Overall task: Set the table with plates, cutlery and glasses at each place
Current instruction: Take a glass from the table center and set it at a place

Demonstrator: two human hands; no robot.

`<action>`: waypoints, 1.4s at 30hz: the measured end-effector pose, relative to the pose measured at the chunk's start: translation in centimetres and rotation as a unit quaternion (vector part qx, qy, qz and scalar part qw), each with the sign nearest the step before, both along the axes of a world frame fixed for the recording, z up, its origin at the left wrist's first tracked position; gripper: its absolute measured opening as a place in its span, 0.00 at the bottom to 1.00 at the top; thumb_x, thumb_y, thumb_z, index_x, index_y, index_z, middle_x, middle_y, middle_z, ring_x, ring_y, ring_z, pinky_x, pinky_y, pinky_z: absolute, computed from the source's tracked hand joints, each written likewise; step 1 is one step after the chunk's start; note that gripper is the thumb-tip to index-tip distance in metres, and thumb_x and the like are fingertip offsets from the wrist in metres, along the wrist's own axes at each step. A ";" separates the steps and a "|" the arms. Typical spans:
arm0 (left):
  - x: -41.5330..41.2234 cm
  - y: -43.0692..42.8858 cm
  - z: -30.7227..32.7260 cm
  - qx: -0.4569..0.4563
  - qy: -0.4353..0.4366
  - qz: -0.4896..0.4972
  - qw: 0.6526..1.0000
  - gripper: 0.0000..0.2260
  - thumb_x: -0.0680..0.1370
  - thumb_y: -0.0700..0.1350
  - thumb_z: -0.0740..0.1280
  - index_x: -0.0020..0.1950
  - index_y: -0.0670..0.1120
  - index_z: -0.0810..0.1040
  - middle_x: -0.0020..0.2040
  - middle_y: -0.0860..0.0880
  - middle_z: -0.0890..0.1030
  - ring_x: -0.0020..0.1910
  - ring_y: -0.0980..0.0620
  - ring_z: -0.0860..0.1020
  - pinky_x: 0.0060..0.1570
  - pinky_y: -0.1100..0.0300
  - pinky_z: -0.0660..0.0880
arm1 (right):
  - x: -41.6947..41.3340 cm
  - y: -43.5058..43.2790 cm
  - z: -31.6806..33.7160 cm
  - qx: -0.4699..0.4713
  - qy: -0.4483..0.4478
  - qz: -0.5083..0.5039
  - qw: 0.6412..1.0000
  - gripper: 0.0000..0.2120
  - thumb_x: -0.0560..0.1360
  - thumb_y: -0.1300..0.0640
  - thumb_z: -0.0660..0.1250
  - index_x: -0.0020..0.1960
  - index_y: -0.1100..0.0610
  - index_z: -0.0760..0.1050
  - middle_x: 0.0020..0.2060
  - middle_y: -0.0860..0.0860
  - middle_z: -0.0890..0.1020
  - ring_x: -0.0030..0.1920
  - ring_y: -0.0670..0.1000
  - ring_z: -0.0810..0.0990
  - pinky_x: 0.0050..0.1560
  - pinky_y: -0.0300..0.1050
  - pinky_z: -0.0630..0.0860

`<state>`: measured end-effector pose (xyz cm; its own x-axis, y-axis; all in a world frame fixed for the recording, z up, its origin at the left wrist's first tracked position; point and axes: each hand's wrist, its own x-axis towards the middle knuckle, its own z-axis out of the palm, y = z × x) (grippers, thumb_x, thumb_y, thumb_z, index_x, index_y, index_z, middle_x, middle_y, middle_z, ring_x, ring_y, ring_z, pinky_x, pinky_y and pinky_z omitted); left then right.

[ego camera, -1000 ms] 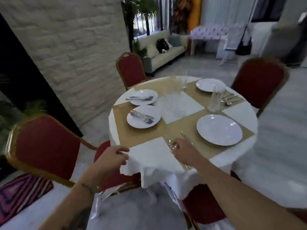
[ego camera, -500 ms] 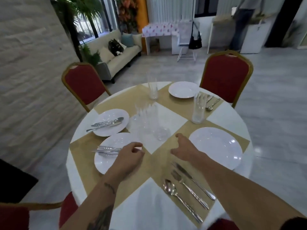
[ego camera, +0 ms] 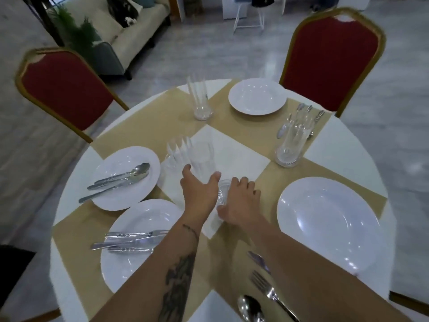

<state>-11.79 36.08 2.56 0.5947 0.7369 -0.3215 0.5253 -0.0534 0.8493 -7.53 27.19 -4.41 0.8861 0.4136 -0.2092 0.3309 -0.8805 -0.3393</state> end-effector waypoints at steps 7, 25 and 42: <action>3.5 -2.1 0.2 -0.015 -0.017 0.113 0.993 0.39 0.73 0.56 0.74 0.75 0.50 0.55 0.70 0.40 0.65 0.64 0.37 0.72 0.58 0.48 0.72 | -1.2 -2.0 -0.1 0.011 -0.039 0.010 0.999 0.32 0.66 0.36 0.68 0.63 0.52 0.65 0.57 0.51 0.71 0.56 0.54 0.70 0.57 0.51 0.68; -10.2 -0.1 3.5 0.085 -0.063 -0.153 0.983 0.18 0.75 0.57 0.69 0.57 0.47 0.73 0.52 0.51 0.79 0.52 0.50 0.77 0.51 0.57 0.71 | -12.8 -6.7 1.4 -0.076 -0.023 0.109 0.991 0.40 0.66 0.33 0.67 0.72 0.51 0.63 0.63 0.53 0.72 0.63 0.57 0.71 0.63 0.54 0.65; -17.0 -0.1 1.8 0.101 -0.001 -0.273 0.957 0.17 0.69 0.59 0.72 0.53 0.55 0.74 0.49 0.56 0.81 0.47 0.54 0.81 0.51 0.54 0.79 | -12.3 -7.8 2.1 -0.040 0.027 0.119 0.992 0.24 0.70 0.37 0.63 0.62 0.47 0.72 0.54 0.49 0.78 0.58 0.55 0.75 0.61 0.55 0.67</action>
